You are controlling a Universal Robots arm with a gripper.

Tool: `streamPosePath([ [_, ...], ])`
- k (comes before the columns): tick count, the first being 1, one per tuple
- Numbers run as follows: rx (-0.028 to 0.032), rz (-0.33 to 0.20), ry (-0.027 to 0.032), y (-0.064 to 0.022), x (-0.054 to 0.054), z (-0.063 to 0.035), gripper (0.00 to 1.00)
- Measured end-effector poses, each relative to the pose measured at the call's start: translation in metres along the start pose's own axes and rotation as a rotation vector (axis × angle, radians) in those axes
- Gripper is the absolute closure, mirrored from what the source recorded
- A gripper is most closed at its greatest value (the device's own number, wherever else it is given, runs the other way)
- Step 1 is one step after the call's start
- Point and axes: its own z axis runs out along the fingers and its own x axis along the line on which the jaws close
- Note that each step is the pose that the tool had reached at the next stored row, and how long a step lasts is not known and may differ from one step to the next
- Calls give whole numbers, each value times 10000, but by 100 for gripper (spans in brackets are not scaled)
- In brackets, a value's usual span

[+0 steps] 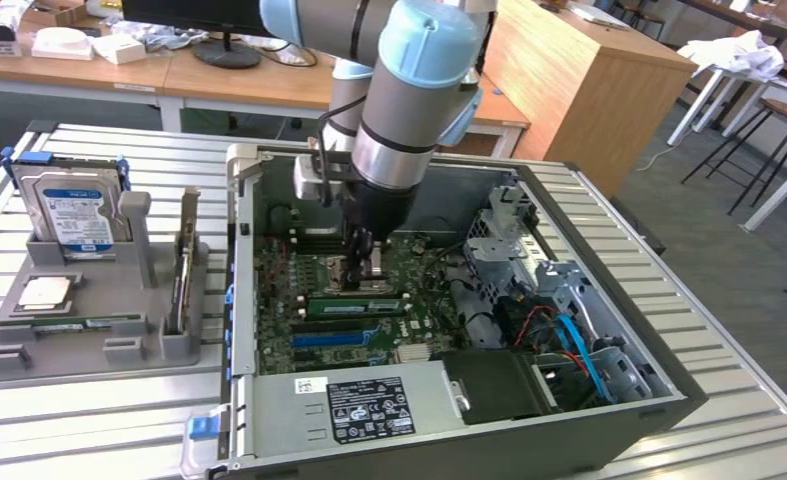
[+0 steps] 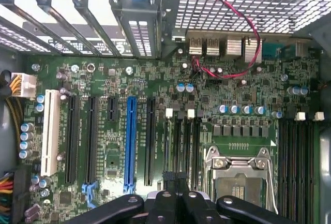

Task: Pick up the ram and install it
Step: 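Press down the ram until it locks into place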

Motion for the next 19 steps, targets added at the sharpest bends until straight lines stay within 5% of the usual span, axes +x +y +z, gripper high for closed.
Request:
streamPosePath([
  [19,-1,-1,2,45,1,64,90],
])
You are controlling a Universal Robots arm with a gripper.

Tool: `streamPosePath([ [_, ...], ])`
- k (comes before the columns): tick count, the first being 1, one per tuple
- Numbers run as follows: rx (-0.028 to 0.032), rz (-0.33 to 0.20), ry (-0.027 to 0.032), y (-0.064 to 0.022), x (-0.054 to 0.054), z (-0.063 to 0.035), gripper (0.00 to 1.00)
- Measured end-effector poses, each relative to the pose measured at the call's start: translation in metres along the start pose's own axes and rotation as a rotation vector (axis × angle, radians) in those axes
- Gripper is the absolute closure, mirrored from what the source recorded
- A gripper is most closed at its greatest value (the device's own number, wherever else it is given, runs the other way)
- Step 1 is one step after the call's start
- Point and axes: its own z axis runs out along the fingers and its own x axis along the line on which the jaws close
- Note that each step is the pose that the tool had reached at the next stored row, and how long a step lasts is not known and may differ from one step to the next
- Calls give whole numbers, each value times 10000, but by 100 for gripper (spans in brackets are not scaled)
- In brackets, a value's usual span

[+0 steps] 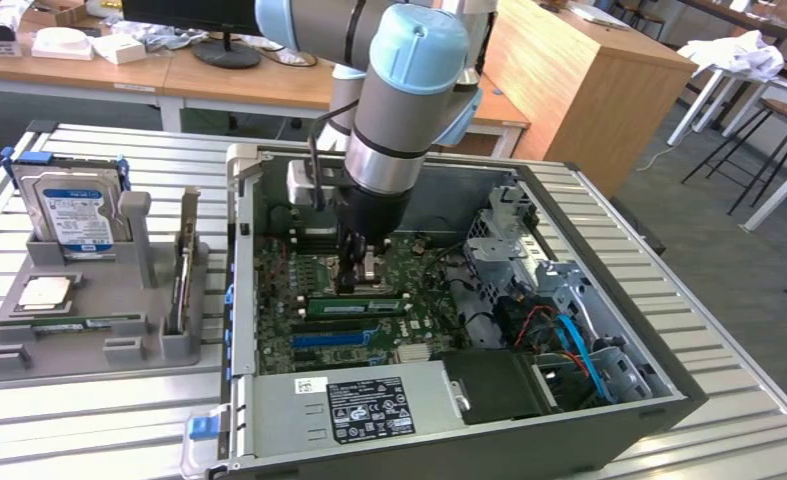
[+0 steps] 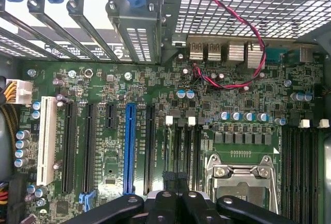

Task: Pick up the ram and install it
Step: 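Press down the ram until it locks into place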

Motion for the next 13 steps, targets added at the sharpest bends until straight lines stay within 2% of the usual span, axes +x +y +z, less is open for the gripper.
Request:
streamPosePath([
  [13,1,0,-2,-3,0,43,90],
])
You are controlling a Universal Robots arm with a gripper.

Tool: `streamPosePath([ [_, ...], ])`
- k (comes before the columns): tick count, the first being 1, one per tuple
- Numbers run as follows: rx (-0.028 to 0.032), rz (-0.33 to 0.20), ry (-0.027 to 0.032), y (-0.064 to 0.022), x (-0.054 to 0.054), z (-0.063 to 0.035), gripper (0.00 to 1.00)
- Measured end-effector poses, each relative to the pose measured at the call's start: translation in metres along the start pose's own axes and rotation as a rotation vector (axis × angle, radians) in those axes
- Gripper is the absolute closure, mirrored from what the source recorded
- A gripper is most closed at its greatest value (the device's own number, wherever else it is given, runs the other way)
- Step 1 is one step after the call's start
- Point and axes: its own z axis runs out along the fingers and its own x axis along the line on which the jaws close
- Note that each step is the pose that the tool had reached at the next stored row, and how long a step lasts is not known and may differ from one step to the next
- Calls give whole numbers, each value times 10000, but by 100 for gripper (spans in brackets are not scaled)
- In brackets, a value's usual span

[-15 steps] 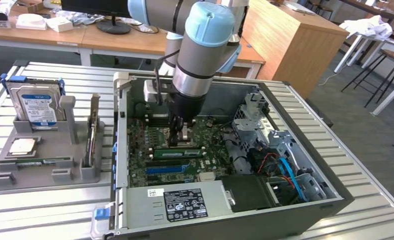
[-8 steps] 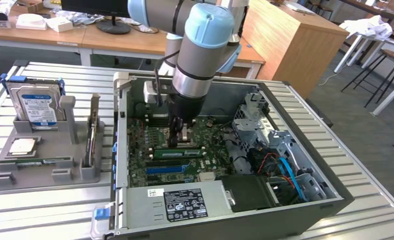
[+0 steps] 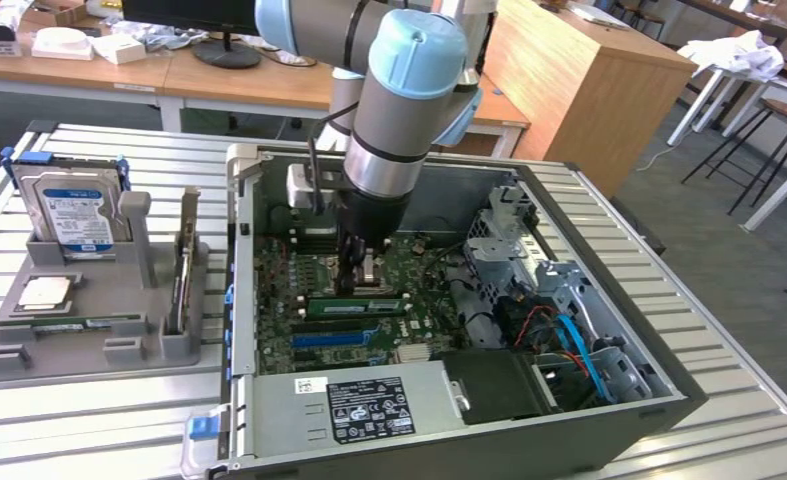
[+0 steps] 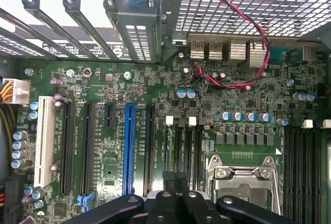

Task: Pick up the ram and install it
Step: 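Press down the ram until it locks into place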

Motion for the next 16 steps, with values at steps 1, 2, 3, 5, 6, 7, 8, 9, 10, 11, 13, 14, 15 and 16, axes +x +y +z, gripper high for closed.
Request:
streamPosePath([
  [1,1,0,0,0,0,2,90],
  [2,1,0,-2,0,0,6,90],
  [3,1,0,-1,0,0,8,90],
  [5,0,0,0,0,0,8,90],
  [6,0,0,1,0,1,8,90],
  [7,0,1,0,0,1,9,90],
  [8,1,1,-1,0,4,9,90],
  [9,1,0,-1,0,10,9,90],
  [10,0,0,0,0,14,8,90],
  [11,0,2,0,0,14,8,90],
  [13,0,1,0,0,14,8,90],
  [14,1,0,-1,0,15,13,90],
  [15,1,0,0,-1,15,18,90],
  [16,1,0,0,-1,15,24,90],
])
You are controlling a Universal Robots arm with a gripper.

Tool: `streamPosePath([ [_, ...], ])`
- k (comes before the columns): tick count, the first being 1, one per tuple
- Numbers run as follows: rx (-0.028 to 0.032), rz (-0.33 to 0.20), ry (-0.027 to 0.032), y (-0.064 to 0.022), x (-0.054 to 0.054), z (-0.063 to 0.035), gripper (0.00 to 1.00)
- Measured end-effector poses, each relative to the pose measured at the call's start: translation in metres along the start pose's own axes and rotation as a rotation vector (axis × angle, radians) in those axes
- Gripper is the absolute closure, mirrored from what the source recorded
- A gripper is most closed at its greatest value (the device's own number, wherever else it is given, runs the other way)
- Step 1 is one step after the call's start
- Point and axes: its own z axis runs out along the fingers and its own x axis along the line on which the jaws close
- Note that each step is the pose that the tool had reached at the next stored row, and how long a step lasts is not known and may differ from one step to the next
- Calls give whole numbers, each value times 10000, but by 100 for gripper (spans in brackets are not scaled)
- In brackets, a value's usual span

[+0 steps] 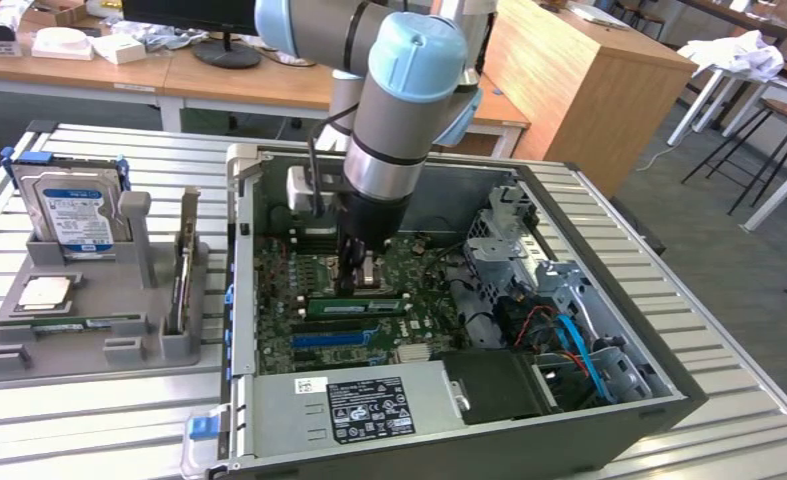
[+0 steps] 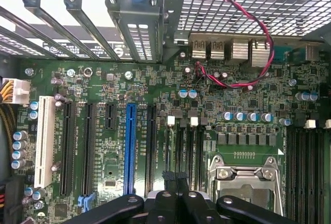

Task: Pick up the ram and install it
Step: 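Press down the ram until it locks into place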

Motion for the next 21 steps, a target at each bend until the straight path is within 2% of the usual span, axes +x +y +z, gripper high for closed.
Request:
streamPosePath([
  [5,0,0,-1,-2,1,38,90],
  [21,0,0,0,-4,2,73,90],
])
